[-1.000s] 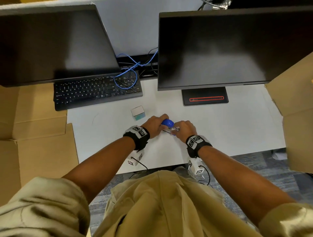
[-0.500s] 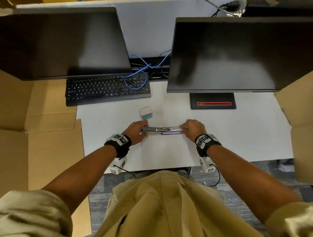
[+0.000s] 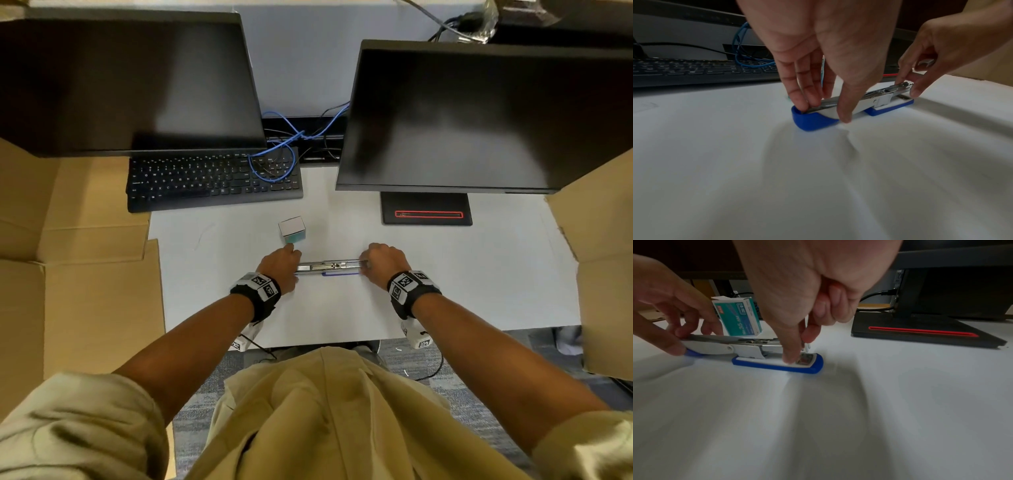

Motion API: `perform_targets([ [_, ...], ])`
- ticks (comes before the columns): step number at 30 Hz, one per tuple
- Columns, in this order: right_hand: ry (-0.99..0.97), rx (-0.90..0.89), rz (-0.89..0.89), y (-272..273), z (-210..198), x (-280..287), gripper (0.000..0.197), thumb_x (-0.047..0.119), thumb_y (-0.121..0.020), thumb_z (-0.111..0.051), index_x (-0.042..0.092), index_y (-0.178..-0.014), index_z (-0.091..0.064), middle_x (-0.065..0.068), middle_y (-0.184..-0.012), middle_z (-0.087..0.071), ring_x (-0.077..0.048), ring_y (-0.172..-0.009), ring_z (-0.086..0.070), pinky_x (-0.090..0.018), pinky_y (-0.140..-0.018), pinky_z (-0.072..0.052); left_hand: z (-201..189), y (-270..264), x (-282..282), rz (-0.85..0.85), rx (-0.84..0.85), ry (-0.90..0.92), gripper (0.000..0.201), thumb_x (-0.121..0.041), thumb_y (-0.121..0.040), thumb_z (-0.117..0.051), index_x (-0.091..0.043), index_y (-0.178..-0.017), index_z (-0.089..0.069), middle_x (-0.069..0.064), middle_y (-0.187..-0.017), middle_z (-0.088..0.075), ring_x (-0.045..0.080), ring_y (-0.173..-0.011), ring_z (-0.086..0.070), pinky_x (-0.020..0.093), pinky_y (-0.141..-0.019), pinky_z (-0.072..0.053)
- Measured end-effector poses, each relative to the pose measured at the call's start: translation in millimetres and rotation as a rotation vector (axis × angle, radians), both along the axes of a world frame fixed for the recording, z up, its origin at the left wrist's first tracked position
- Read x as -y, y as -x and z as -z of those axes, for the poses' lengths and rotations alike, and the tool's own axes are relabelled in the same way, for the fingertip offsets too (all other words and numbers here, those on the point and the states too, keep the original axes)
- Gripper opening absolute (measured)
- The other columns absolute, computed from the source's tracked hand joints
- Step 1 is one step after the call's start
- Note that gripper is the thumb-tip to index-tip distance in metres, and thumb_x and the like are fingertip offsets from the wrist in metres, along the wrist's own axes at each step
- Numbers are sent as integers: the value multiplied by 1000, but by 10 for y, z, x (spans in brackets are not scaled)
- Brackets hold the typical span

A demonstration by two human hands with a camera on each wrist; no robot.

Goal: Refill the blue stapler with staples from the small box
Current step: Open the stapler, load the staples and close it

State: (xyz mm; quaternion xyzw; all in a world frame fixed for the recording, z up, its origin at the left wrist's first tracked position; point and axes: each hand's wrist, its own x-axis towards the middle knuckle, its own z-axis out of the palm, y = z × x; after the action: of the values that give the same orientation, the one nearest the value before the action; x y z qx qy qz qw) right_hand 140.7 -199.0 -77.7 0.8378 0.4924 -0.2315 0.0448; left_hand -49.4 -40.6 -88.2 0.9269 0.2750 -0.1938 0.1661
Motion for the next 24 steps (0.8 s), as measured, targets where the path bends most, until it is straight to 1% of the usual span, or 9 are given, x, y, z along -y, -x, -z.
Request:
perform_targets([
  [1, 4, -11, -4, 10, 3, 0, 20, 31, -87, -65, 17, -101, -68, -6, -103, -64, -28, -88, -63, -33, -72, -47, -4, -10, 27, 11, 20, 12, 36, -21, -81, -70, -9, -112, -56, 8, -116, -54, 28, -97, -61, 38, -78, -53],
  [3, -19, -52, -9, 28, 14, 15, 37, 40, -81, -72, 19, -111, -64, -4, -106, -64, -27, -93, -63, -34, -76, -50, -19, -37, 88, 41, 52, 13, 35, -23, -82, -68, -10, -112, -55, 8, -114, -54, 28, -99, -60, 39, -76, -52],
  [5, -77, -90, -41, 54, 13, 21, 45, 41, -83, -71, 23, -122, -60, -4, -112, -65, -27, -98, -62, -35, -80, -50, -22, -66, 140, 65, 76, 19, 34, -22, -84, -66, -9, -113, -55, 8, -115, -53, 28, -100, -58, 39, -74, -50],
  [8, -91, -88, -192, 91, 16, 12, 34, 31, -93, -57, 26, -126, -59, -6, -109, -64, -29, -93, -62, -31, -73, -45, -30, -102, 195, 95, 97, 18, 33, -18, -85, -63, -10, -116, -56, 10, -116, -53, 29, -101, -57, 38, -72, -49],
  [11, -52, -39, -288, 97, -4, -6, 37, 22, -96, -46, 28, -131, -56, -8, -105, -62, -31, -86, -62, -30, -66, -39, -19, -128, 190, 125, 105, 2, 28, -5, -86, -58, -9, -113, -58, 11, -112, -55, 31, -96, -59, 35, -65, -46],
  [13, -32, -10, -312, 97, -45, -41, 39, 18, -96, -47, 28, -133, -55, -9, -104, -61, -32, -83, -62, -31, -63, -37, -13, -140, 170, 138, 98, -5, 26, 0, -86, -56, -9, -110, -60, 11, -109, -56, 31, -94, -60, 35, -64, -46],
  [18, 21, 41, -360, 72, -98, -122, 37, 15, -97, -44, 28, -128, -60, -7, -101, -58, -30, -81, -61, -32, -62, -38, -34, -168, 160, 165, 76, 2, 25, 0, -87, -56, -7, -110, -62, 13, -109, -57, 32, -92, -61, 34, -66, -46],
  [21, 31, 35, -386, 43, -91, -120, 40, 14, -97, -42, 31, -130, -57, -8, -101, -58, -30, -79, -61, -33, -61, -36, -39, -179, 165, 159, 66, -1, 27, 0, -87, -56, -9, -112, -63, 11, -110, -57, 31, -92, -61, 36, -68, -49],
  [24, 26, 22, -380, 30, -78, -156, 39, 14, -96, -43, 31, -127, -60, -7, -99, -58, -30, -79, -60, -32, -61, -37, -48, -197, 181, 154, 48, -7, 31, -1, -88, -56, -12, -117, -61, 10, -110, -56, 30, -92, -61, 37, -70, -51],
])
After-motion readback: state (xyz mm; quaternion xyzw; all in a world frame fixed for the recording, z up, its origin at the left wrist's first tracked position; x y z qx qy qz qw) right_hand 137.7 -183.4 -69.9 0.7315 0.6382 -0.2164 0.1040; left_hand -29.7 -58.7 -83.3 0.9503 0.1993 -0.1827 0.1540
